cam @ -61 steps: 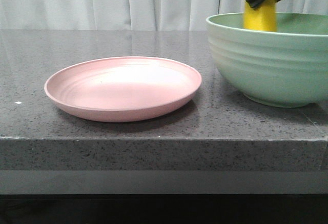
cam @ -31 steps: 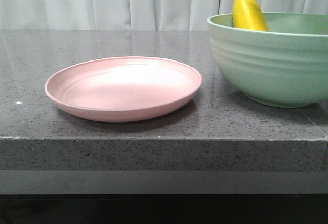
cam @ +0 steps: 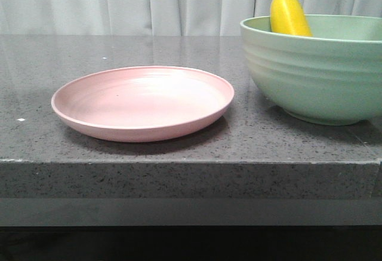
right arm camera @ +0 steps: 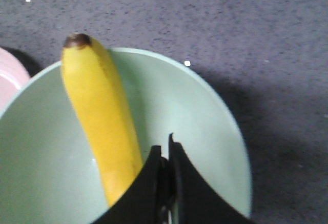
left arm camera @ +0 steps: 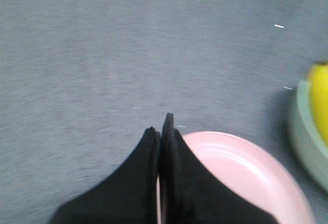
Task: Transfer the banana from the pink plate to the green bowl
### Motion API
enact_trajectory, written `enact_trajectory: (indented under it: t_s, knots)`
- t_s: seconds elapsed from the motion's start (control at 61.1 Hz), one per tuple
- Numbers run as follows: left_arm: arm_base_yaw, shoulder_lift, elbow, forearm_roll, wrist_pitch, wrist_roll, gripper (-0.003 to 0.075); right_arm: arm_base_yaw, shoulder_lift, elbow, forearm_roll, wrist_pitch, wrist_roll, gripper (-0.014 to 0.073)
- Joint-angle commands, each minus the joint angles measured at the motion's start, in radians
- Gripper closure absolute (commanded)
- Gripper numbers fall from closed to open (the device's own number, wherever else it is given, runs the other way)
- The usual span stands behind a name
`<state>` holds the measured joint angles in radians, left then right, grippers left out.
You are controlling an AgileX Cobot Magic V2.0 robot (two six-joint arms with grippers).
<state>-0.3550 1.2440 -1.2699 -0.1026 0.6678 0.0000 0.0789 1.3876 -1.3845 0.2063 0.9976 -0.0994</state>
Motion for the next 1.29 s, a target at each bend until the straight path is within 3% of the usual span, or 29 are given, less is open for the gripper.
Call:
enact_trajectory:
  t_s: [0.0,0.246,0.573,0.917,1.277]
  knots:
    - [0.080,-0.054,0.014,0.055,-0.058,-0.051,0.0741,-0.007,-0.103,0.001,-0.075,-0.074,0.030,0.0651]
    - [0.228,-0.211,0.247,0.057,-0.164,-0.051,0.0741,0.006,-0.400,0.316,-0.076,-0.408,0.030,0.0651]
    - [0.228,-0.588,0.648,0.056,-0.452,-0.051,0.0741,0.006,-0.803,0.786,-0.069,-0.780,0.030,0.0651]
    - [0.228,-0.897,0.876,0.056,-0.498,-0.051,0.0741,0.006,-1.140,1.026,-0.069,-0.797,0.030,0.0651]
    - [0.228,-0.913,0.881,0.056,-0.505,-0.051,0.0741,0.006,-1.164,1.035,-0.056,-0.774,0.030,0.0651]
